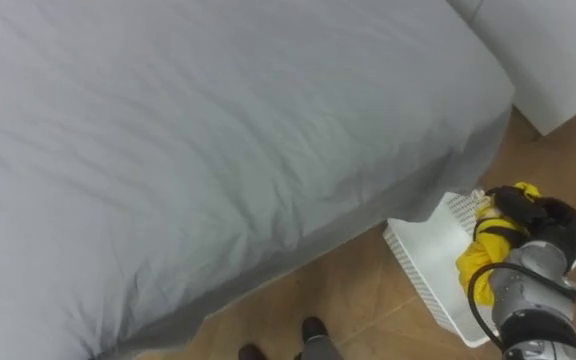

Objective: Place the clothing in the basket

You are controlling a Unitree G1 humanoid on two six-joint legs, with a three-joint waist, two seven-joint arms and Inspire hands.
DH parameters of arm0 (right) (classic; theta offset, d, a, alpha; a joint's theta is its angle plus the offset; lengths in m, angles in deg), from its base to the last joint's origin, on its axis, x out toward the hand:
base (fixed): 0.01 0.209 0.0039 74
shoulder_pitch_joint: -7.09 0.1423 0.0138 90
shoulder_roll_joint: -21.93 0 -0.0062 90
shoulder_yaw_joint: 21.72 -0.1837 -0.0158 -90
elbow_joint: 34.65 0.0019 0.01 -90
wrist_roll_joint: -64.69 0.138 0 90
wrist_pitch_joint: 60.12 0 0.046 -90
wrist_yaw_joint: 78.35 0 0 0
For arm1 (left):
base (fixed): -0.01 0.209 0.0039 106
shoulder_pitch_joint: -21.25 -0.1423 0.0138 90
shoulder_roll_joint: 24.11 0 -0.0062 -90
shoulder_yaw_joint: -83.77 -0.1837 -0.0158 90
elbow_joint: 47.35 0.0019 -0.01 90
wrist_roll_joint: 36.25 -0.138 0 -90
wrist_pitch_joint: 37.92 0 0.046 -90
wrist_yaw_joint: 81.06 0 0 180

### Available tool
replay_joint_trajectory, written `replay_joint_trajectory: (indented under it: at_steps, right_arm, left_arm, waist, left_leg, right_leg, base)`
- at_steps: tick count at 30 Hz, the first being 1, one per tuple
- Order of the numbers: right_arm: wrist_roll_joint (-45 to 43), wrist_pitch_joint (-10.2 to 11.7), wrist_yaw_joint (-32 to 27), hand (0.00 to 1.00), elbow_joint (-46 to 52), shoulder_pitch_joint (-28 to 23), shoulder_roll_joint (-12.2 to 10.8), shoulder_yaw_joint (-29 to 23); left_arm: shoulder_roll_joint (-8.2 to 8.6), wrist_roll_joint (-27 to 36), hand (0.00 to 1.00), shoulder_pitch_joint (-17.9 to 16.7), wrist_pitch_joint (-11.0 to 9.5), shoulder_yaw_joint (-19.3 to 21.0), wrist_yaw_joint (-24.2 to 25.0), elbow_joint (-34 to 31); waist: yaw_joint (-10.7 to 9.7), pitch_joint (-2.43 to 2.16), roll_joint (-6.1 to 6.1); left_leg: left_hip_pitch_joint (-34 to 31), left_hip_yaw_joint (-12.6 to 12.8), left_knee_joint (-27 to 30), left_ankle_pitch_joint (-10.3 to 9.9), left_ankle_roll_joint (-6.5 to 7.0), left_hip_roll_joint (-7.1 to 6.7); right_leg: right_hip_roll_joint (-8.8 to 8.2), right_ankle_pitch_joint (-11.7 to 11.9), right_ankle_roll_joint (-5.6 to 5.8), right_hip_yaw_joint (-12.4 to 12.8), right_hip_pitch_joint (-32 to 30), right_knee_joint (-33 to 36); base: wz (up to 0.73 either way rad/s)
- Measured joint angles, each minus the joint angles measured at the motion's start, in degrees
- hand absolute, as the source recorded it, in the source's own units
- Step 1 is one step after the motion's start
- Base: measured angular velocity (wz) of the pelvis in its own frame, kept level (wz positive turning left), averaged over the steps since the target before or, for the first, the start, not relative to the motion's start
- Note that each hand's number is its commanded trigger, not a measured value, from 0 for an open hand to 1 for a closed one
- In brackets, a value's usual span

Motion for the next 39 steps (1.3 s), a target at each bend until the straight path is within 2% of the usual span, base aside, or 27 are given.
replay_joint_trajectory:
  at_steps: [10,22,29,35,39]
  right_arm:
    - [0.07,0.83,-3.29,0.0,0.0,0.21,2.3,0.0]
    - [1.59,1.91,-5.95,0.0,0.0,0.1,4.85,0.64]
    - [0.03,2.24,-6.45,0.0,-0.04,0.1,5.0,1.1]
    - [-0.06,2.31,-6.49,0.0,0.02,-0.22,4.96,2.31]
    - [-0.01,2.75,-6.73,0.0,0.08,-0.4,4.68,2.31]
  left_arm:
    - [0.13,1.1,0.0,-0.16,-0.43,-0.01,0.07,-1.56]
    - [-0.1,2.65,0.0,-0.07,-1.14,-1.02,0.35,-2.06]
    - [-0.37,3.21,0.0,-0.09,-1.18,-2.31,0.21,-2.09]
    - [-0.51,4.33,0.0,-0.15,-1.18,-2.38,0.21,-2.25]
    - [-0.49,4.45,0.0,-0.05,-1.18,-2.35,-0.7,-2.66]
  waist:
    - [0.25,0.09,0.12]
    - [0.54,0.1,0.08]
    - [0.37,0.09,0.09]
    - [-0.07,0.13,0.04]
    - [-0.14,0.26,-0.33]
  left_leg:
    - [-1.51,-1.27,0.17,0.02,0.0,-1.1]
    - [-2.3,-1.59,0.29,0.02,0.0,-1.14]
    - [-2.3,-1.61,0.32,0.02,0.0,-1.12]
    - [-2.29,-0.44,0.35,0.02,0.0,-1.01]
    - [-2.26,-0.39,0.38,0.02,0.0,-0.95]
  right_leg:
    - [-1.24,-2.09,-0.23,-0.77,-2.35,3.02]
    - [-1.42,-2.17,-0.22,-1.25,-2.73,2.61]
    - [-1.43,-2.17,-0.23,-1.39,-2.64,2.54]
    - [-1.37,-2.17,-0.22,-1.07,-2.73,2.49]
    - [-1.28,-2.17,-0.22,-0.95,-2.72,2.55]
  base:
    - [0.09]
    - [0.01]
    - [0.0]
    - [-0.02]
    - [0.0]
